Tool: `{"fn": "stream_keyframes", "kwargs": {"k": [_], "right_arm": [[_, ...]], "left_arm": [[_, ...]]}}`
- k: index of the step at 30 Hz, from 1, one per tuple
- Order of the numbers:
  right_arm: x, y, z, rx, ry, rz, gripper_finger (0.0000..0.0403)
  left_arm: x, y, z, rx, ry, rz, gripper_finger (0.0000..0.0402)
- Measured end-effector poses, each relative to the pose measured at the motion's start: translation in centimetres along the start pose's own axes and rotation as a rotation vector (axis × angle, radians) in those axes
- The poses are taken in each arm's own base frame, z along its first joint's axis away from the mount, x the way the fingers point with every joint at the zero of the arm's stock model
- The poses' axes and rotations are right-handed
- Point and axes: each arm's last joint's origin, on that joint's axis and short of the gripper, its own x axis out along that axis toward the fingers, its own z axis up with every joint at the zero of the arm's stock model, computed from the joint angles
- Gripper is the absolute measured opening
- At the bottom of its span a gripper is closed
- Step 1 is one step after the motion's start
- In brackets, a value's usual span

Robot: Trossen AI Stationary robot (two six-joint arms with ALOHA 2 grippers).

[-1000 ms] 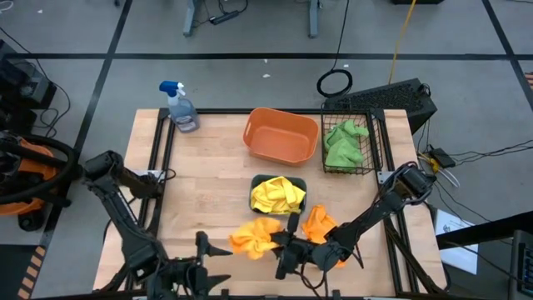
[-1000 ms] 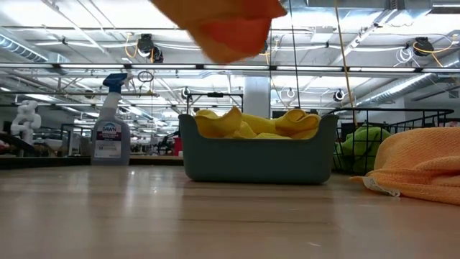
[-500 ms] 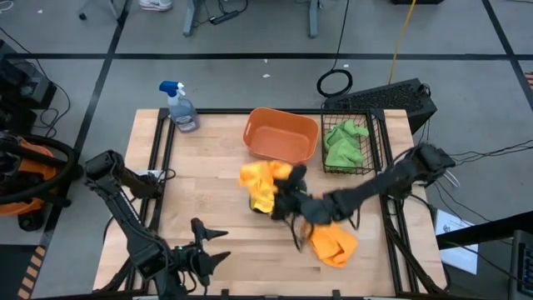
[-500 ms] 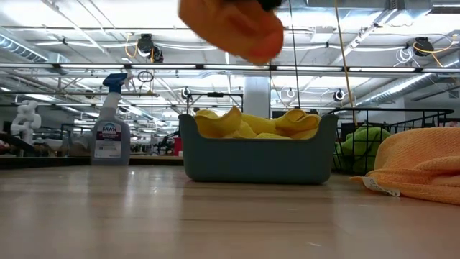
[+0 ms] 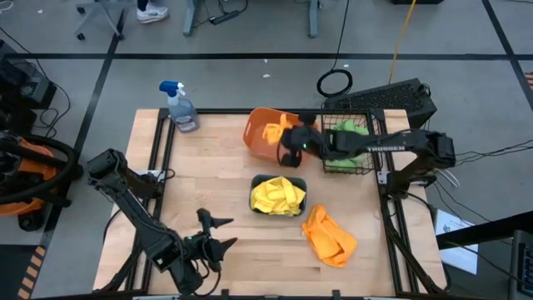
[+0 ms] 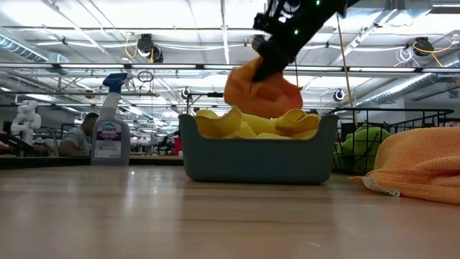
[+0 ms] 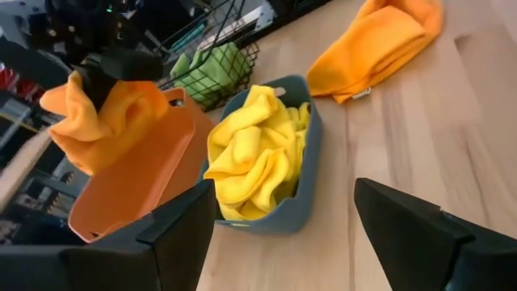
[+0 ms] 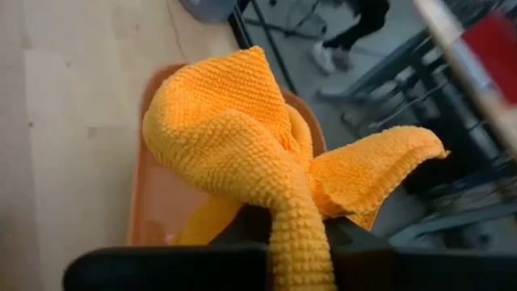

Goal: Sort microfiber towel by color & place in baskets
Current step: Put the left orange microfiber towel into the orange bin

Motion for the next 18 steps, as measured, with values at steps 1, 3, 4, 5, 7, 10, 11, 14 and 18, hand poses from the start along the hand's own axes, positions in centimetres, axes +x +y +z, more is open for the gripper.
{"fn": "stream_keyframes", "kwargs": {"k": [1,3,4,5,7,10,11,14,18], "right_arm": [[0.5,-0.6,-0.2,0.023,0.010,0.013,0.0014],[1.3,-1.5,-0.8,0.057,0.034,0.034,0.0017],[1.6,-1.9,-1.1,0.070,0.040,0.040,0.0017],[1.8,-2.3,-1.3,0.083,0.043,0.043,0.0017],[2.2,-2.8,-1.7,0.099,0.056,0.036,0.0018],[2.8,-3.3,-2.7,0.111,0.080,0.021,0.0019],[3.1,-3.3,-3.1,0.122,0.085,0.016,0.0019],[3.7,-3.4,-4.5,0.164,0.125,0.006,0.0019],[4.1,-2.9,-6.2,0.199,0.178,0.000,0.0020]], "left_arm": [[0.2,0.1,0.0,-0.014,0.005,0.000,0.0299],[0.3,0.2,0.1,-0.020,0.009,0.003,0.0299],[0.4,0.2,0.1,-0.021,0.010,0.004,0.0299],[0.4,0.2,0.1,-0.022,0.010,0.004,0.0299],[0.4,0.2,0.1,-0.022,0.010,0.004,0.0299],[0.4,0.2,0.1,-0.024,0.009,0.002,0.0299],[0.4,0.2,0.1,-0.027,0.007,0.002,0.0299],[0.4,0.1,0.2,-0.034,0.004,-0.003,0.0299],[0.4,0.1,0.2,-0.037,0.003,-0.003,0.0299]]}}
